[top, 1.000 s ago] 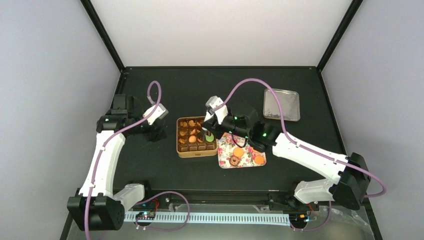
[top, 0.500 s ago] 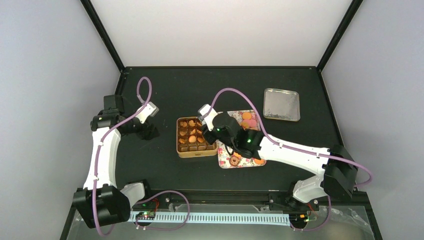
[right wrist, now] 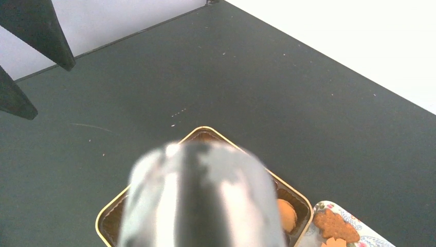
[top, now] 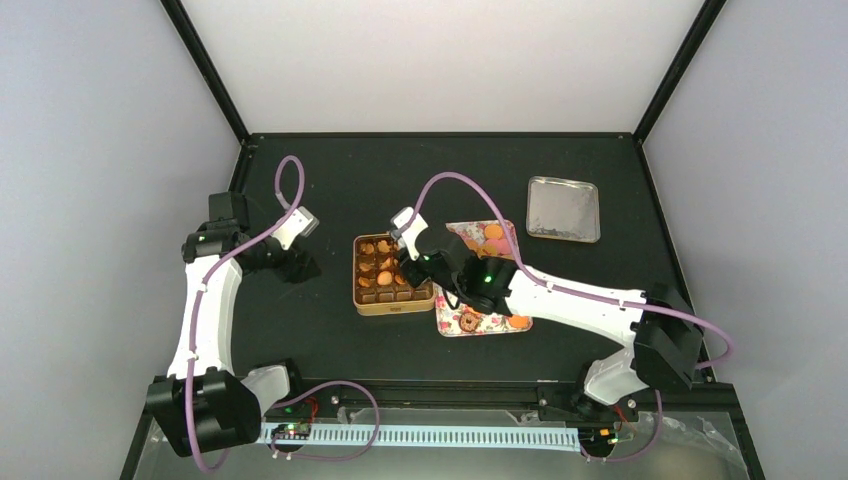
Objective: Pack the cookies
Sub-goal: Place the fake cookies in the empty pocket of the box.
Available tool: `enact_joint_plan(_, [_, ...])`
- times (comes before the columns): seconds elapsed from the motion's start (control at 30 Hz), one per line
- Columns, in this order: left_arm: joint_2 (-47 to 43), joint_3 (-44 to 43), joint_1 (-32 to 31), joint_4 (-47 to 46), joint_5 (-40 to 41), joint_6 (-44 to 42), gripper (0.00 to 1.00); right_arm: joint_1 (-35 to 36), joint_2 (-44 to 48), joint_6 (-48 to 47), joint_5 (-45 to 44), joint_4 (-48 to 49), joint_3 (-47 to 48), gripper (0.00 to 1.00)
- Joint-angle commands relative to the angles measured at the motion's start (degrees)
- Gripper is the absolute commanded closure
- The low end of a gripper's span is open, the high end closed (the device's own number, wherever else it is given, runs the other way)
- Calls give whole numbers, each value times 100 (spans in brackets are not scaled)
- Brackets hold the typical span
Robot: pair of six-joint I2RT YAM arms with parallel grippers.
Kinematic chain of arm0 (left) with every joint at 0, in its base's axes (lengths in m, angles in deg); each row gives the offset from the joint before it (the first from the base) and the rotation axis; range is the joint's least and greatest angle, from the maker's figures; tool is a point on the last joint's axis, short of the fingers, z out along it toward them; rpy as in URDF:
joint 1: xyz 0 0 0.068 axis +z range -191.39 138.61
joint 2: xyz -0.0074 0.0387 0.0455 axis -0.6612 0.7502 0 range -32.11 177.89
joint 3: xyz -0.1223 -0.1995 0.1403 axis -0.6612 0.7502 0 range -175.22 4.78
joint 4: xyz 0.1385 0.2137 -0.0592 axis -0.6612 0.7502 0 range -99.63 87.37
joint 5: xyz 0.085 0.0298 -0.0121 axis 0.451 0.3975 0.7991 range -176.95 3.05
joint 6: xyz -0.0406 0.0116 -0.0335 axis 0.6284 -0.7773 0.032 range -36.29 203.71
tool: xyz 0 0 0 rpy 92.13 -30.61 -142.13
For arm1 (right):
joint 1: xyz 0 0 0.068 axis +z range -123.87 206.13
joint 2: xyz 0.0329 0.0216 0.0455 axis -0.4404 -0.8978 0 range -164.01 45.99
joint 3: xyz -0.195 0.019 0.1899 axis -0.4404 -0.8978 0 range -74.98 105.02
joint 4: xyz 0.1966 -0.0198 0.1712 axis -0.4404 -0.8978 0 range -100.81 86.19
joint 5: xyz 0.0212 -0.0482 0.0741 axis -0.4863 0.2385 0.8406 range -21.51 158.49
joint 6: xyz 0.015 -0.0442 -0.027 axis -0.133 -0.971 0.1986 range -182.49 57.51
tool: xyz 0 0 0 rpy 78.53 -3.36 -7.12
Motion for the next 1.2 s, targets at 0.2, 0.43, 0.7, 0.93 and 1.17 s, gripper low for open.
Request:
enact_joint_plan(0.2, [-69,-25,77,89,-208,-178,31,49,-186,97,-504,179,368,67])
enact_joint_plan(0.43, [-57,-38,80,79,-281,-166,31,47,-49,-63,-818,140,365,74])
enact_joint_plan(0.7, [-86,-34,81,101,-301,-183,32,45,42,-53,-962,85,320,82])
enact_joint_plan(0.93, [-119,-34,80,102,-328,-183,32,49,107,-49,-1098,22,297,82])
enact_joint_plan(1.17, [-122,-8,89,114,-342,-198,32,33,111,-208,-1235,-3,321,91])
